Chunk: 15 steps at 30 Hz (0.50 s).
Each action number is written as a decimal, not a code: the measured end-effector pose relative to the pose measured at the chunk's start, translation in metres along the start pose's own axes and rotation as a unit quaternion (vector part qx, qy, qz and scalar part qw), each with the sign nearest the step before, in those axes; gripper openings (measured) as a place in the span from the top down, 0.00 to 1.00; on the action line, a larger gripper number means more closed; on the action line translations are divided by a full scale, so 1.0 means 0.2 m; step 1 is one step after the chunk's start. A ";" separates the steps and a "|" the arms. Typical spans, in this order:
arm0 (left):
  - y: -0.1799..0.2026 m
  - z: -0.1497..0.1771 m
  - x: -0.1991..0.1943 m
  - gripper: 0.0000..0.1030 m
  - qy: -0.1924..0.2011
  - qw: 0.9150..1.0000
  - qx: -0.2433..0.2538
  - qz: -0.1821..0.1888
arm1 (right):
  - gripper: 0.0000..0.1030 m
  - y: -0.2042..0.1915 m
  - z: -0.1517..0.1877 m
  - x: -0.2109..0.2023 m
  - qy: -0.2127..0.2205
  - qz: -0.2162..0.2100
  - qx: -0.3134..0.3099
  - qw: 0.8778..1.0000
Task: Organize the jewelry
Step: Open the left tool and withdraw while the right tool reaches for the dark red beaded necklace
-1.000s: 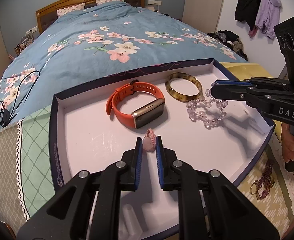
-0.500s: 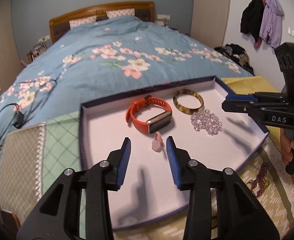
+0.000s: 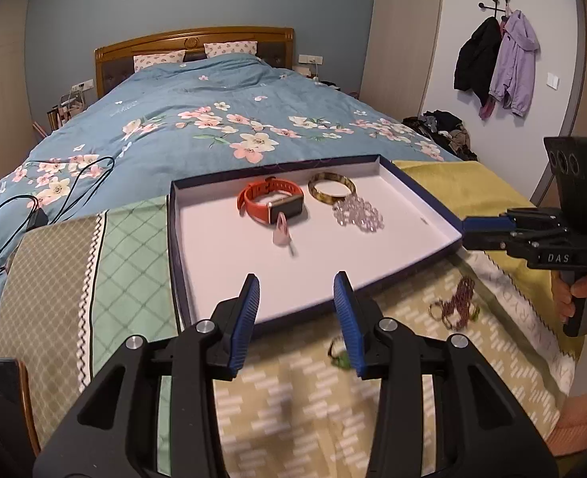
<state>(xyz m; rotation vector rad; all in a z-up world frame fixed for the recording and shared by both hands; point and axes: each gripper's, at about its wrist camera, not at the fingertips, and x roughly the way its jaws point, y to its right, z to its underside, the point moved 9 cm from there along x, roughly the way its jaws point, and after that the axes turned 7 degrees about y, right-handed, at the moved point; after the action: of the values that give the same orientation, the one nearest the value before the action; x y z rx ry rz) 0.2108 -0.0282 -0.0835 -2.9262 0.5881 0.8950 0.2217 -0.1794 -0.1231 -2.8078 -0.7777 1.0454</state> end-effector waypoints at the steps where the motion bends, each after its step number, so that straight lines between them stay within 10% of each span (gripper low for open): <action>1: 0.01 0.03 -0.01 0.63 -0.004 1.000 -0.004 0.006 | 0.71 0.00 0.03 0.00 -0.005 0.002 0.002 1.000; 15: 0.15 0.25 0.04 0.64 -0.063 0.997 0.009 0.040 | 0.70 0.03 0.20 0.01 -0.028 -0.002 0.045 0.999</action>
<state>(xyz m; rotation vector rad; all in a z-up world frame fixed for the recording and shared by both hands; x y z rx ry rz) 0.1791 -0.0531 -0.1281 -2.8220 0.7044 1.0670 0.2013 -0.1883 -0.1564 -2.7116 -0.7227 1.1328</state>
